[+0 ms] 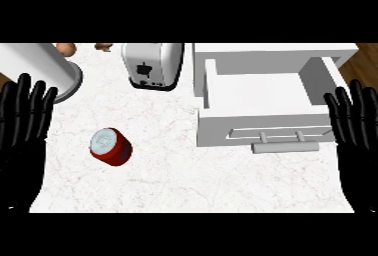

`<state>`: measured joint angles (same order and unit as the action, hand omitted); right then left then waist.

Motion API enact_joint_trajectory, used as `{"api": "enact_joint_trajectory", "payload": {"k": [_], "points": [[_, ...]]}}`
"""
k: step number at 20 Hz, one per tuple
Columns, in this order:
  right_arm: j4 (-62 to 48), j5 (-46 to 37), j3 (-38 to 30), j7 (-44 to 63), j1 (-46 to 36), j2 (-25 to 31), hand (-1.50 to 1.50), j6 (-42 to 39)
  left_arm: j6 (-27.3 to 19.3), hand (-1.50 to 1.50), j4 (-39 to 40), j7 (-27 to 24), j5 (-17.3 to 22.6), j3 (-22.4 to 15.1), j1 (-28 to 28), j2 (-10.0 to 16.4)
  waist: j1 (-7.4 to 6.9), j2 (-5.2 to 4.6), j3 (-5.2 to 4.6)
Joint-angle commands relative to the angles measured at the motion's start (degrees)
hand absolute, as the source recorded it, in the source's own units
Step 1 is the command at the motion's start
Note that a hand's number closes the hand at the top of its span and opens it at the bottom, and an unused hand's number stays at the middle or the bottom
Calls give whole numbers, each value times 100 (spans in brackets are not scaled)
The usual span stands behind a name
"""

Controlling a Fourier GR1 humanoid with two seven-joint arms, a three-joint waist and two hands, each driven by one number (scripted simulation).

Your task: Pick up the can, place it into the drawer and close the drawer

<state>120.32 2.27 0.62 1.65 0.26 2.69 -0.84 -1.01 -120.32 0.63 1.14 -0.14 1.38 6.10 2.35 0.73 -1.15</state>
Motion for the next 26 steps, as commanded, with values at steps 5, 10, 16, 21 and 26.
{"api": "enact_joint_trajectory", "payload": {"k": [5, 10, 16, 21, 26], "points": [[206, -169, 187, 67, 17, 98, -150, -95, 2416, -150, 449, -295, 2229, -201, 324, 866, -71, -86, 84], [40, -436, -313, 1045, 501, 11, -150, 580, 3515, -150, 1433, 313, 2658, 170, -33, 2062, -99, -104, 96], [-341, 101, -1019, 661, 770, 289, -150, 236, 4589, -150, 2102, 524, 4007, 1024, 155, 2933, -216, -75, 117], [-259, 453, -1274, 404, 1123, 345, -150, -139, 5134, -150, 2671, 695, 4374, 1408, 420, 3288, -212, -71, 116], [204, 1036, -1717, 349, 1781, 464, -150, -669, 5481, -150, 3153, 755, 4401, 1583, 364, 3255, -186, -70, 115]]}}
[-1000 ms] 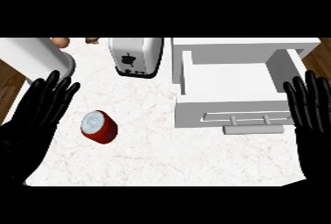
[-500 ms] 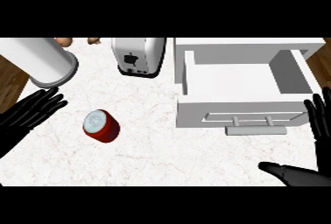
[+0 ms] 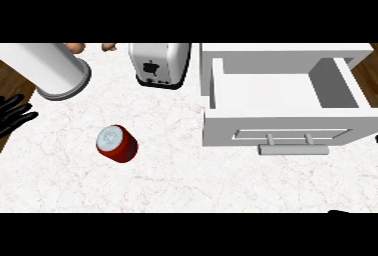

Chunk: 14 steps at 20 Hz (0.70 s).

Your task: Pick up the can, place it into the drawer and close the drawer

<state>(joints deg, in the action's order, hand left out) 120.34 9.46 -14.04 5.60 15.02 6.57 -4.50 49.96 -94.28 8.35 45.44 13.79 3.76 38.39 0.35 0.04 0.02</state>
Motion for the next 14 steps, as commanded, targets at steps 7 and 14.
{"api": "enact_joint_trajectory", "payload": {"k": [7, 14], "points": [[396, 528, -494, -116, 694, -26, -150, -583, -358, -150, 504, 1004, 1321, -180, 178, 265, 4, 4, 1], [-98, 688, -947, -513, 769, 41, -150, -1049, -857, -150, 601, 1518, 1555, -495, 659, -39, 10, -2, 0]]}}
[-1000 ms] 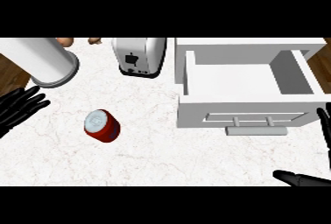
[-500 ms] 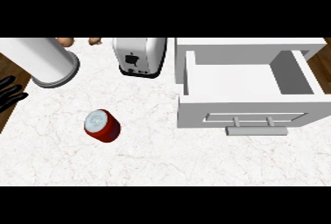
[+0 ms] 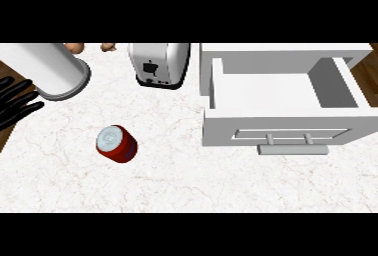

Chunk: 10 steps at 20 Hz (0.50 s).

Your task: Pick up the can, place it into the drawer and close the drawer

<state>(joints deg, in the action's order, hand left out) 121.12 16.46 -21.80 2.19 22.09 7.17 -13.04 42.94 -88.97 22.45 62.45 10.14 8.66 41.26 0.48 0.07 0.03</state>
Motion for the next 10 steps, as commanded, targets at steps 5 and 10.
{"api": "enact_joint_trajectory", "payload": {"k": [5, 10], "points": [[193, 777, -746, -87, 478, 107, -150, -668, 193, -150, 402, 356, 18, -134, 18, -349, 4, 2, -3], [326, 154, -386, 12, 298, -332, -150, -523, -744, -150, -106, 685, -390, -426, 349, -826, -14, 0, -1]]}}
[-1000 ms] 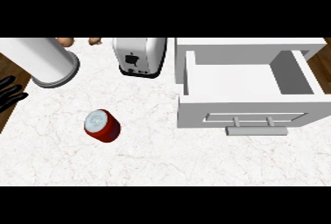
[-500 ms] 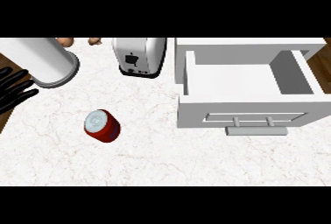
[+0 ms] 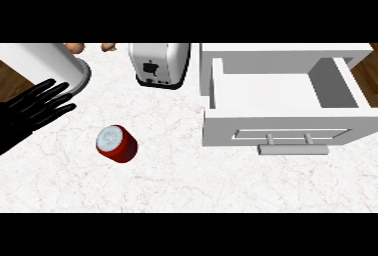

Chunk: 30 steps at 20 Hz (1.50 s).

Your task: Pick up the can, place it into the drawer and close the drawer

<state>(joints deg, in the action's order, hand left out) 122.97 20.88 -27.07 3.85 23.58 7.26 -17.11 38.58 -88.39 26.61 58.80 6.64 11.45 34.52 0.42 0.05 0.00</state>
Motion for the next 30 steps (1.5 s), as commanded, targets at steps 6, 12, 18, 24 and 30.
{"api": "enact_joint_trajectory", "payload": {"k": [6, 12, 18, 24, 30], "points": [[137, 76, -364, 46, 114, -147, -150, -378, 261, -150, 733, -440, -1338, -79, 249, -869, 12, -6, -2], [-53, 689, -877, 220, 155, 172, -150, -734, 571, -150, 1513, -1177, -2475, -47, 564, -1231, 51, -10, -3], [97, 793, -995, 427, 153, 42, -150, -795, 587, -150, 1639, -1998, -3428, -6, 22, -1502, 10, -4, -3], [-116, 428, -1036, 30, 176, -273, -150, -1084, 505, -150, 2916, -3105, -4293, 146, 598, -1629, 22, -9, -3], [548, 502, -928, 551, 200, -490, -150, -931, 457, -150, 3984, -4015, -5089, 159, 901, -1446, 32, -12, -5]]}}
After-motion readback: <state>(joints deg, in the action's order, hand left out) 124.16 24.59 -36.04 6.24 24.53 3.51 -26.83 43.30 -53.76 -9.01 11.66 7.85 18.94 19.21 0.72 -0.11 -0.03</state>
